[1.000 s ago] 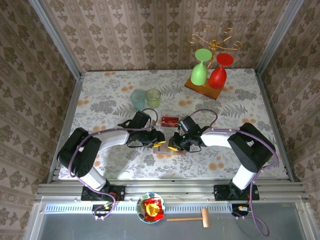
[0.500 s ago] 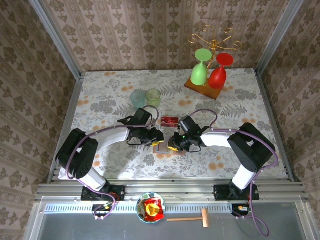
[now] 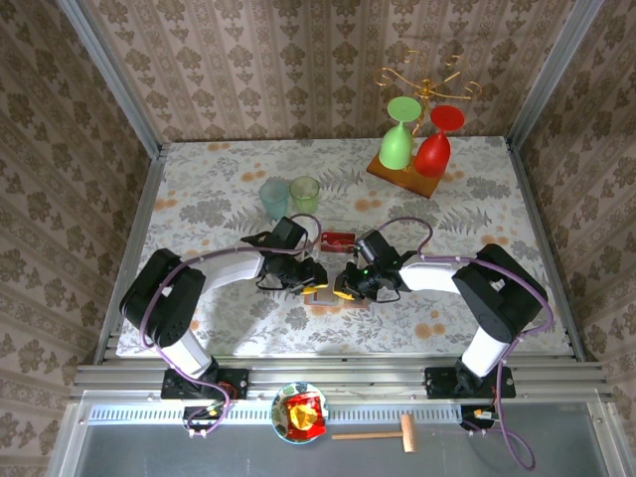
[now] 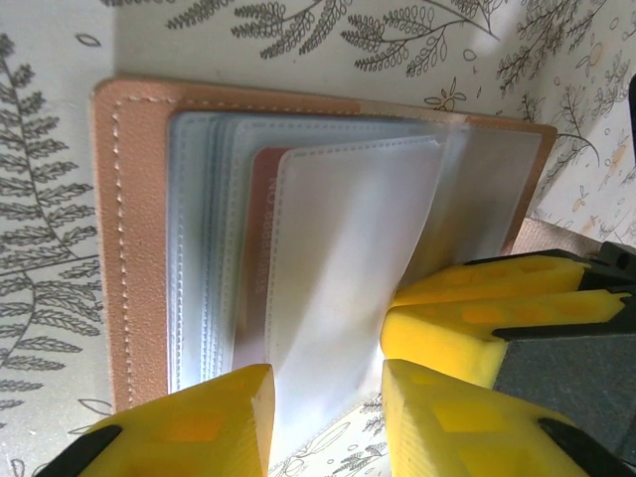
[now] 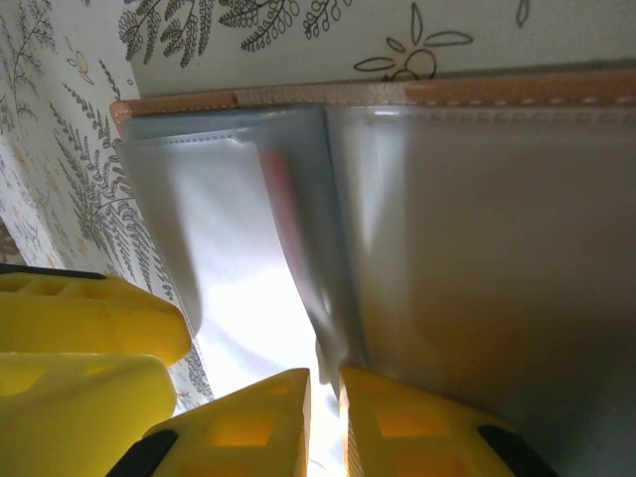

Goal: Take the credit cards out of the card holder

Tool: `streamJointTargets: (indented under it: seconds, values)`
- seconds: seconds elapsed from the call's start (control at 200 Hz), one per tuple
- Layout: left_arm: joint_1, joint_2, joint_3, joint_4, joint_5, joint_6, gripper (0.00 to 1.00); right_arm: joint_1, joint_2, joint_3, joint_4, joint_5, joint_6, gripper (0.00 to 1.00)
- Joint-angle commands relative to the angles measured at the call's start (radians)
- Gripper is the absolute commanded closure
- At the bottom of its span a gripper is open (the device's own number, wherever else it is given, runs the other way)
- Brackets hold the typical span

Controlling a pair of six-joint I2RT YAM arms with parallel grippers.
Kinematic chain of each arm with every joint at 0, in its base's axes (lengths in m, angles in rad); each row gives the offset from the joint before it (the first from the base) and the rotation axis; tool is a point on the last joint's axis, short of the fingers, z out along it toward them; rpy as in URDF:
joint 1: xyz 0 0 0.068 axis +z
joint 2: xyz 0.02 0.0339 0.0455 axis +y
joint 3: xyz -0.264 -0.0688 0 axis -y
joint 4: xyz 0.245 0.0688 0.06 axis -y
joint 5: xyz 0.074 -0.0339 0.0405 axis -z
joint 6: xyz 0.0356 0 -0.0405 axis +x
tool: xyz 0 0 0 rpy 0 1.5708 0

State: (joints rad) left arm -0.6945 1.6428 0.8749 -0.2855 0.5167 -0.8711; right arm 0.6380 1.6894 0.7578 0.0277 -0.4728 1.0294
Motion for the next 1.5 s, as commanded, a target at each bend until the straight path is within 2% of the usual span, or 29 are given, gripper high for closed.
streamJointTargets:
  seconds: [0.0, 1.16, 1.495]
  values:
    - [-0.006, 0.002, 0.037, -0.040, -0.017, 0.029, 0.65, -0.004, 0.003, -0.008, -0.001, -0.013, 0.013, 0.84]
    - [-0.014, 0.019, 0.054, -0.079, -0.036, 0.043, 0.59, -0.006, 0.001, -0.010, -0.003, -0.014, 0.010, 0.84]
    - [-0.017, 0.021, 0.029, 0.001, 0.009, 0.009, 0.64, -0.006, -0.006, -0.009, -0.005, -0.014, 0.010, 0.84]
